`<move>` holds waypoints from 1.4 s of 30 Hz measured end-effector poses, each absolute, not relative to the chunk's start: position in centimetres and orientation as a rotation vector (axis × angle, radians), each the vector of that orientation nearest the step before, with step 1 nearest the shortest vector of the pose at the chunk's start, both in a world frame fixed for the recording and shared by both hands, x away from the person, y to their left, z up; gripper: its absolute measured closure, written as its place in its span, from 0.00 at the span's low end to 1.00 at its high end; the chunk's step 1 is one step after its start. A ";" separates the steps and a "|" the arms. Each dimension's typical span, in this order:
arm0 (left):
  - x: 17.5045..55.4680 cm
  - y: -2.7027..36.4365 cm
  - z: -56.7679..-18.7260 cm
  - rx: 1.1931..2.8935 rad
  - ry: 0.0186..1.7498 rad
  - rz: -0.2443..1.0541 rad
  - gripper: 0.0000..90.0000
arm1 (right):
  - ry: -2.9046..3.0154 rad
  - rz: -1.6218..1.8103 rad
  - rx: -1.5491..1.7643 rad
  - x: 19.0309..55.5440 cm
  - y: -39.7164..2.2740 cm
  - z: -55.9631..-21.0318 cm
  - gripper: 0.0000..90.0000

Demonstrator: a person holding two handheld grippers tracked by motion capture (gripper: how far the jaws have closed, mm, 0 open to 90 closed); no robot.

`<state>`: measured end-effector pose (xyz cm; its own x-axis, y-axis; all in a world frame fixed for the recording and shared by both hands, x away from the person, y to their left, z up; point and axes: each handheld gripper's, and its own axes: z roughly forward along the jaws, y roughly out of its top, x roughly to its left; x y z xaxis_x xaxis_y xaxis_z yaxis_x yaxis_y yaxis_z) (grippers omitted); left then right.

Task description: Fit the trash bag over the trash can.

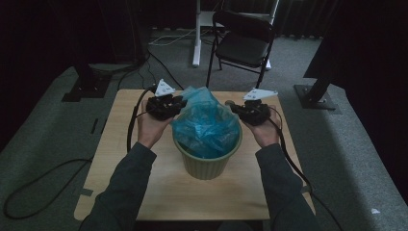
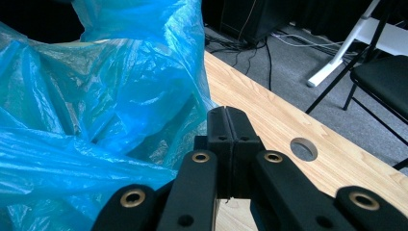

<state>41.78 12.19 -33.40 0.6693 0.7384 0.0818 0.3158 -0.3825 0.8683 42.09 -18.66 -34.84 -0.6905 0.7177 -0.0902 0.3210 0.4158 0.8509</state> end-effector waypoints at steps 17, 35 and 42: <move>42.2 9.5 -35.0 2.147 0.771 0.628 0.66 | 2.234 1.221 0.892 42.2 -18.7 -34.8 1.00; 43.5 8.5 -35.9 2.190 0.831 0.726 0.83 | 2.225 1.227 0.897 42.1 -19.1 -34.5 0.99; 43.0 8.8 -35.4 2.154 0.808 0.747 0.97 | 2.218 1.230 0.901 42.2 -19.3 -34.4 0.99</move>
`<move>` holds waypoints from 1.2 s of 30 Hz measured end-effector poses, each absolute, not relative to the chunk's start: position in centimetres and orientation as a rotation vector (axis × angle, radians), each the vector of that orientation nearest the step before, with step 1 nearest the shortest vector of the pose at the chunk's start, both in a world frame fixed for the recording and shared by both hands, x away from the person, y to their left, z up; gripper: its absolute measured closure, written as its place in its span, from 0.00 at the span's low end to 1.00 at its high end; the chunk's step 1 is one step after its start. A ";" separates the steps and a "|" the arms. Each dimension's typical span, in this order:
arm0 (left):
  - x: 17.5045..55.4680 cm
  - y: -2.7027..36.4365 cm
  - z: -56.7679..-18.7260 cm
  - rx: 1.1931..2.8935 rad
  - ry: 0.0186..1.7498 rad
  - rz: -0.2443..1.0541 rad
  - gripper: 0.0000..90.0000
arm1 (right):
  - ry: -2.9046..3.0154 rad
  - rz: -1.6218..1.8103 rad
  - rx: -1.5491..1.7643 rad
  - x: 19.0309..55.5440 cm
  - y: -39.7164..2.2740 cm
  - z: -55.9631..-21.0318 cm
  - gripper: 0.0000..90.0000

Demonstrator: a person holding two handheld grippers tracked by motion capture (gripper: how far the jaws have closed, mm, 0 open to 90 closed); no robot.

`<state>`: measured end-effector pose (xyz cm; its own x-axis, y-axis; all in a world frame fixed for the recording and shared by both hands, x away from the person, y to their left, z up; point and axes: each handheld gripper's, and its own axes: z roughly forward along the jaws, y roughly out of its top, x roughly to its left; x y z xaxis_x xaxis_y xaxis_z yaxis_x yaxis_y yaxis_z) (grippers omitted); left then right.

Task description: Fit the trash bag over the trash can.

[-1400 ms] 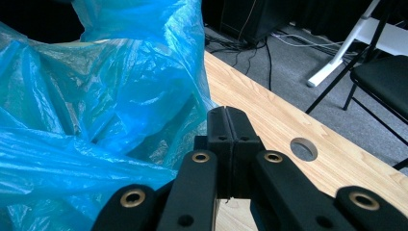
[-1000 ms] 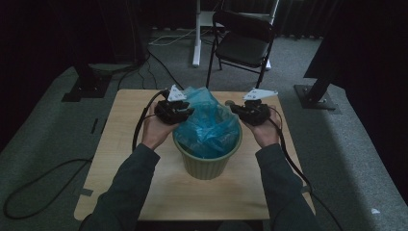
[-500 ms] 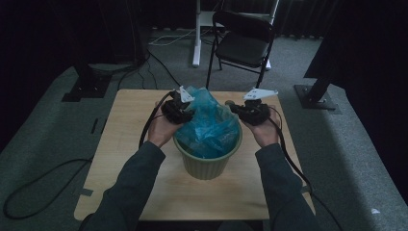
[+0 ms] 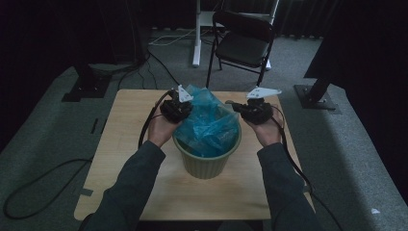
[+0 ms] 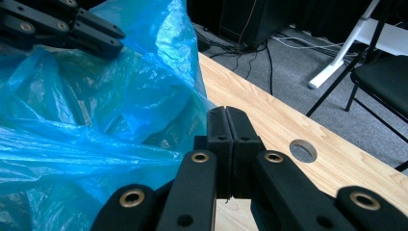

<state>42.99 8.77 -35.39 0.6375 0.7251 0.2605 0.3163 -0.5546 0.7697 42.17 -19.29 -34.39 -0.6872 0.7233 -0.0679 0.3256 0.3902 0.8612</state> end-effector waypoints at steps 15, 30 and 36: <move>43.3 9.7 -35.2 2.156 0.843 0.814 0.97 | 2.225 1.222 0.913 42.7 -19.1 -34.7 0.99; 44.2 10.8 -36.6 2.169 0.890 0.781 0.99 | 2.245 1.108 0.976 43.7 -19.3 -36.5 0.99; 44.0 10.9 -37.0 2.171 0.868 0.748 0.99 | 2.250 1.117 0.988 43.5 -19.7 -37.0 0.99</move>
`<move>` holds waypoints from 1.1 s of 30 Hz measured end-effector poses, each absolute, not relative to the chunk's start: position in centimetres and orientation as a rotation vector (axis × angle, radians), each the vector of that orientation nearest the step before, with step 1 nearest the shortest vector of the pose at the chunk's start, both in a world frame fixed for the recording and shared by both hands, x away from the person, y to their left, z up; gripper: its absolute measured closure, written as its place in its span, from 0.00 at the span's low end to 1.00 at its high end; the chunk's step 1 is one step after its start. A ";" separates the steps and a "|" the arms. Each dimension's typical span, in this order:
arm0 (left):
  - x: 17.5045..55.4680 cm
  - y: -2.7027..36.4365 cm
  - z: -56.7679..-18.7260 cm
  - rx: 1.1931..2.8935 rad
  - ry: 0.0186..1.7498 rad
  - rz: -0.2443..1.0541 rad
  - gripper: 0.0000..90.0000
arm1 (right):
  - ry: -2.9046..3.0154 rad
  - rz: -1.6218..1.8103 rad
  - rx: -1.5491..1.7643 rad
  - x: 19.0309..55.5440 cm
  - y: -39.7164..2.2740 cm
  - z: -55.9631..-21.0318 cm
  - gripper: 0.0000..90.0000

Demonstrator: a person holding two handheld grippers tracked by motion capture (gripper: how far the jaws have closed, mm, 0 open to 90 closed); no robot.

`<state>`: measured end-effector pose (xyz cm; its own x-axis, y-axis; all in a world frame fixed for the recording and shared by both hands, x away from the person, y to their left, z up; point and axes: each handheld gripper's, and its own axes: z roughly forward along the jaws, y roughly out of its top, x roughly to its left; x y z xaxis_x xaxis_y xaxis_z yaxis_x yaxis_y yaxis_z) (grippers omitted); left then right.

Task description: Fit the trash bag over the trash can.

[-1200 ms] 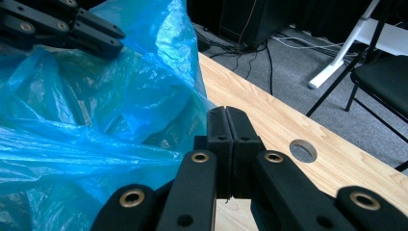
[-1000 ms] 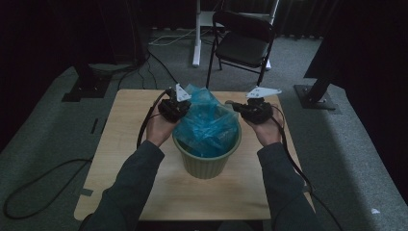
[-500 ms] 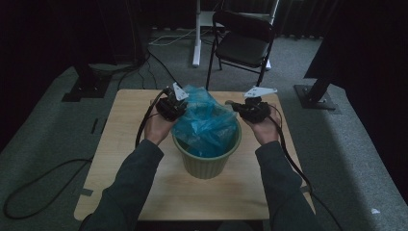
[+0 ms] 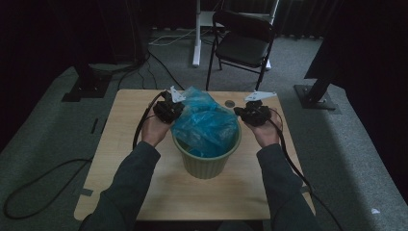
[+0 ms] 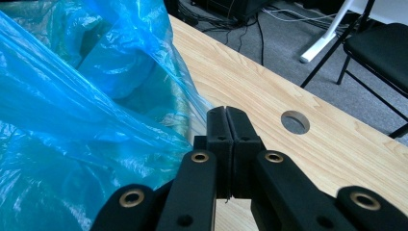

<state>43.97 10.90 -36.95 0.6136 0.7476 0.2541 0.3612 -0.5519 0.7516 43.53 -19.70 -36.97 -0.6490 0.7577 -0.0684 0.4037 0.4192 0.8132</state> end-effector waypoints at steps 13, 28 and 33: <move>43.4 11.9 -35.3 2.062 0.881 0.712 0.75 | 2.238 1.125 0.962 43.2 -19.5 -36.3 0.99; 42.4 10.2 -36.0 2.130 0.794 0.639 0.64 | 2.239 1.135 0.962 43.2 -19.4 -36.3 0.99; 42.3 9.8 -36.8 2.174 0.795 0.689 0.62 | 2.232 1.148 0.968 43.2 -19.6 -36.1 0.99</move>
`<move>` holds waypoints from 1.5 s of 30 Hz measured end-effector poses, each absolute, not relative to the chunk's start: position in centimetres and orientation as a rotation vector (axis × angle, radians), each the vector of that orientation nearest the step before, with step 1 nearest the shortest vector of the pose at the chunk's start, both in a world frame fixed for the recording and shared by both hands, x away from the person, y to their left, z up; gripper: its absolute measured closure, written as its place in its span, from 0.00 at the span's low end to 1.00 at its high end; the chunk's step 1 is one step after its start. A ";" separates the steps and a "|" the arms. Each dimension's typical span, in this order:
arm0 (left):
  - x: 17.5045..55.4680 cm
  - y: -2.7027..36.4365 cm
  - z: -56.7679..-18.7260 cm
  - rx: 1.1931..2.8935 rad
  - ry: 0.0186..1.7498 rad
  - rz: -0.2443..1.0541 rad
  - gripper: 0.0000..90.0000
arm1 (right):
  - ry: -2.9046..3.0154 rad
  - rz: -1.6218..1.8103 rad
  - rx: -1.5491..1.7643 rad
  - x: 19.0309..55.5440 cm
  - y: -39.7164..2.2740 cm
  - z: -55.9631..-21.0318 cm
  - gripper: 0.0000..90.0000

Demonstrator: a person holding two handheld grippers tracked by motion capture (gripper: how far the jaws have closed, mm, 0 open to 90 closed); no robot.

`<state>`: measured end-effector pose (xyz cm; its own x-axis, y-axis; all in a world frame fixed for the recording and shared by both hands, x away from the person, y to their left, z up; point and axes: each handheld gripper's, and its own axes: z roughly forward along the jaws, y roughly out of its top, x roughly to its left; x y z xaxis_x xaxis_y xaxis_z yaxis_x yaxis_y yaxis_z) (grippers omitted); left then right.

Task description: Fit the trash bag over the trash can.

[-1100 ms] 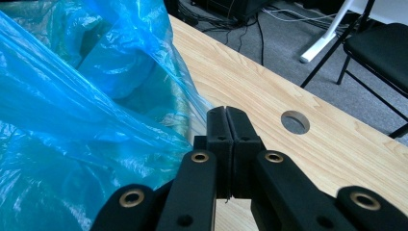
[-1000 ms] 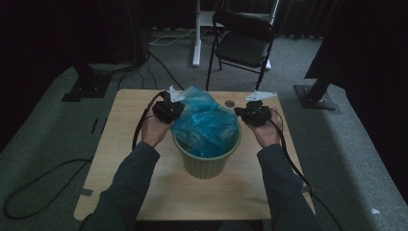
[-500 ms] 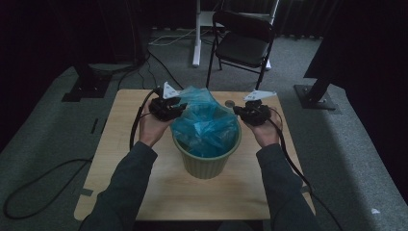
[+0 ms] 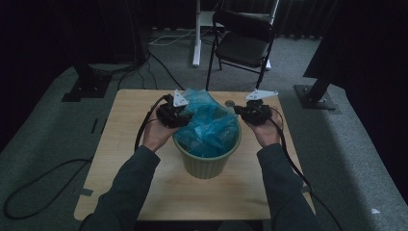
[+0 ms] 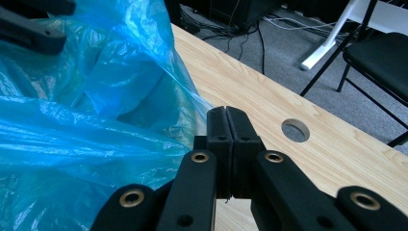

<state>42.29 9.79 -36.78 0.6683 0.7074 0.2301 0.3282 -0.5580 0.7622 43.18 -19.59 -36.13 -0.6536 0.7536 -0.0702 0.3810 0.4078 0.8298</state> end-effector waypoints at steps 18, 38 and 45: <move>42.0 11.3 -35.4 2.094 0.826 0.783 0.94 | 2.214 1.153 0.975 43.1 -20.0 -35.8 0.99; 41.2 12.1 -35.1 2.063 0.802 0.665 0.72 | 2.218 1.158 0.981 43.2 -19.7 -36.0 0.99; 40.7 11.3 -36.6 2.151 0.795 0.722 0.59 | 2.214 1.160 0.981 43.2 -19.8 -36.0 0.99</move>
